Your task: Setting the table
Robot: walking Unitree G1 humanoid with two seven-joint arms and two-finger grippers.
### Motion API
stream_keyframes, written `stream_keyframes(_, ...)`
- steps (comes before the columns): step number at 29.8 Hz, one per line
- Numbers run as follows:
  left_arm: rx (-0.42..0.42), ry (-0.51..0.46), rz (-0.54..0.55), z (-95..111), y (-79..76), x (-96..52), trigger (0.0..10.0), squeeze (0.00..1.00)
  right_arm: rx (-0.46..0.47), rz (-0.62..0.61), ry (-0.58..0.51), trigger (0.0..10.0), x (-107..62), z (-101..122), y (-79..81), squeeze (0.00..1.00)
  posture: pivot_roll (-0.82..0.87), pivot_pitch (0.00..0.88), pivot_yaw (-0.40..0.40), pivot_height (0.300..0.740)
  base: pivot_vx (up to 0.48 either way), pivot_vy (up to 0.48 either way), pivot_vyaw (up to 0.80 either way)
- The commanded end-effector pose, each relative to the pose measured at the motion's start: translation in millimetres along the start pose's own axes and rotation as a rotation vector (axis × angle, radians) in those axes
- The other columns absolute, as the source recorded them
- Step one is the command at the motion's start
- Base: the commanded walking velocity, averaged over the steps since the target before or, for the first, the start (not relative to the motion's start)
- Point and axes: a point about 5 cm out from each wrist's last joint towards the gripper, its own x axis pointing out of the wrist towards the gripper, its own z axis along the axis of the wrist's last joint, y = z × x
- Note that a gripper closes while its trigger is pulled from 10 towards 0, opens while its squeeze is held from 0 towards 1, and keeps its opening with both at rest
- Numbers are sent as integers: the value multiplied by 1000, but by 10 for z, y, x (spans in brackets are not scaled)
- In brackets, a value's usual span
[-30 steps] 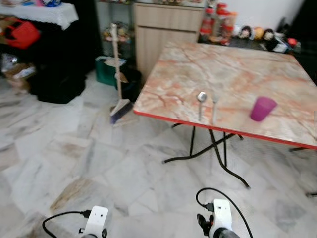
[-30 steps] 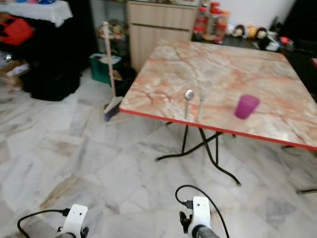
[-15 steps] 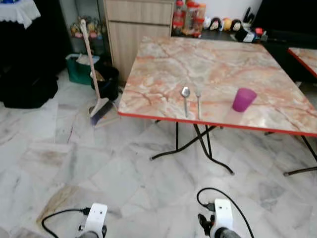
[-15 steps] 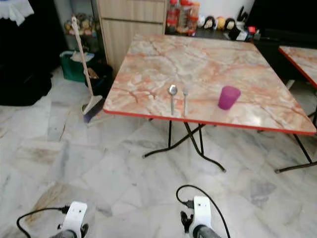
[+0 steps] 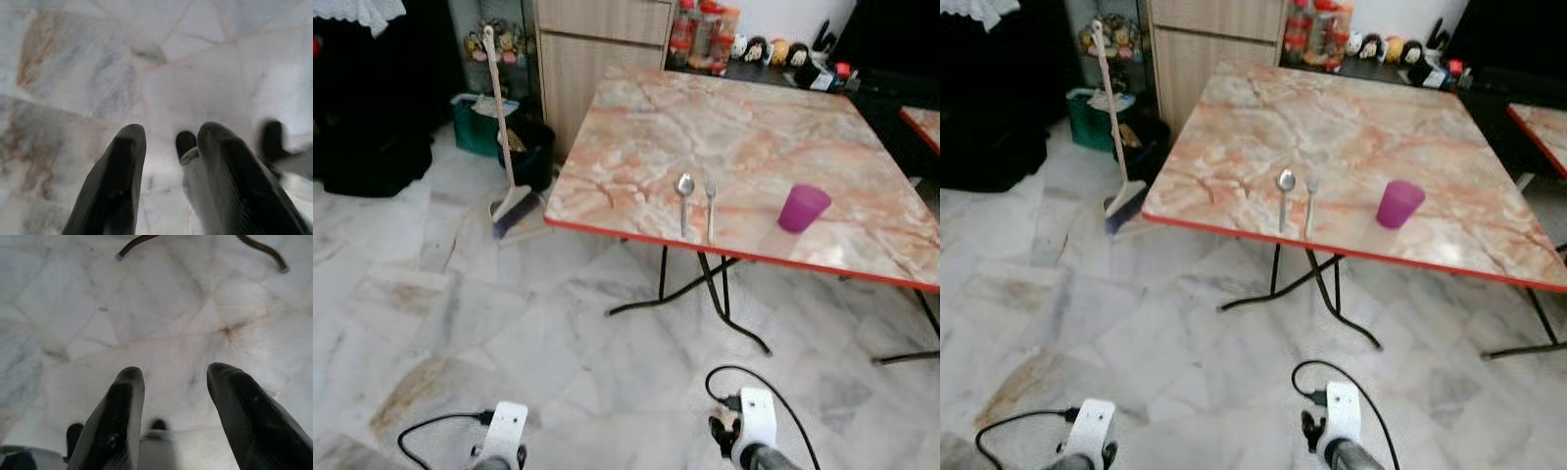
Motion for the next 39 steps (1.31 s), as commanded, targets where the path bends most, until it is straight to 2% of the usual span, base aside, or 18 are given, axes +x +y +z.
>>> stream_keyframes(1, -10, 11, -19, -21, -87, -3, 10000, 0, 5, -32, 16, 10000, -26, -31, -114, 0, 53, 87, -77, 740, 0, -345, -769)
stream_keyframes(13, -34, 3, -12, -6, -100, -2, 10000, 0, -21, -24, 3, 10000, -10, 30, -94, 0, 73, 82, -90, 740, 0, -330, -44)
stream_keyframes(19, -40, -17, 9, 46, -61, 7, 10000, 0, -20, -24, -7, 10000, -3, 64, -93, 0, 70, 83, -88, 740, 0, 0, 0)
stream_keyframes(25, -96, -34, 11, 86, -31, 12, 10000, 0, -17, -23, -5, 10000, -7, 41, -84, 0, 68, 84, -85, 740, 0, 0, 0)
stream_keyframes(31, -103, -38, 22, 101, -14, 14, 10000, 0, -7, -30, 5, 10000, -14, 5, -91, 0, 64, 85, -80, 740, 0, 0, 0)
stream_keyframes(39, -122, -29, 21, 84, -9, 13, 10000, 0, -3, -24, 7, 10000, -12, -3, -73, 0, 67, 83, -78, 740, 285, 0, -200)
